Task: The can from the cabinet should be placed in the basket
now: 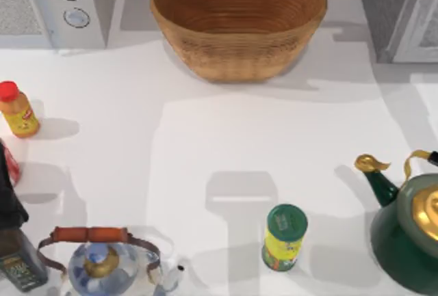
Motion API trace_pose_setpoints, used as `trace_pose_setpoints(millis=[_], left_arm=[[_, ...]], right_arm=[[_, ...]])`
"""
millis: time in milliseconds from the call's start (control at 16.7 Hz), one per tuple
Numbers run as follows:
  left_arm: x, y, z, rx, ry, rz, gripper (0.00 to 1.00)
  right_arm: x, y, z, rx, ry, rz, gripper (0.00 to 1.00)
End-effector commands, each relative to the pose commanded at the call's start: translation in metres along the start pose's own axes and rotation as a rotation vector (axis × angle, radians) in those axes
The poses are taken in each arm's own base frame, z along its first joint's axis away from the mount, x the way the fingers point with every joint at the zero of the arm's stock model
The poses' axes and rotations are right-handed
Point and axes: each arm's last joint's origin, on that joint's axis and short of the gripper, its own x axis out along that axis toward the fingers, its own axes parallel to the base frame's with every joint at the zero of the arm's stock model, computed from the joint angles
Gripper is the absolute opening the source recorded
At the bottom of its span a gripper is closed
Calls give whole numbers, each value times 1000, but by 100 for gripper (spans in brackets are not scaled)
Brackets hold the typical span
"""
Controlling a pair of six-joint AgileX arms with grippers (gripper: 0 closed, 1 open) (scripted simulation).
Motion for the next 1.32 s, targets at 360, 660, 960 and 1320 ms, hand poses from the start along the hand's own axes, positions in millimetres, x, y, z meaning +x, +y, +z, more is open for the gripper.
trace_pose_setpoints(millis=[360, 660, 960, 1320], left_arm=[[0, 0, 0, 0, 0, 0, 100], [0, 0, 0, 0, 0, 0, 100], [0, 0, 0, 0, 0, 0, 100], [0, 0, 0, 0, 0, 0, 100]], right_arm=[[-32, -2, 4, -1, 10, -1, 0], [-36, -5, 0, 0, 7, -5, 0], [-61, -13, -22, -1, 11, -2, 0], [-106, -26, -87, -4, 16, 0, 0]])
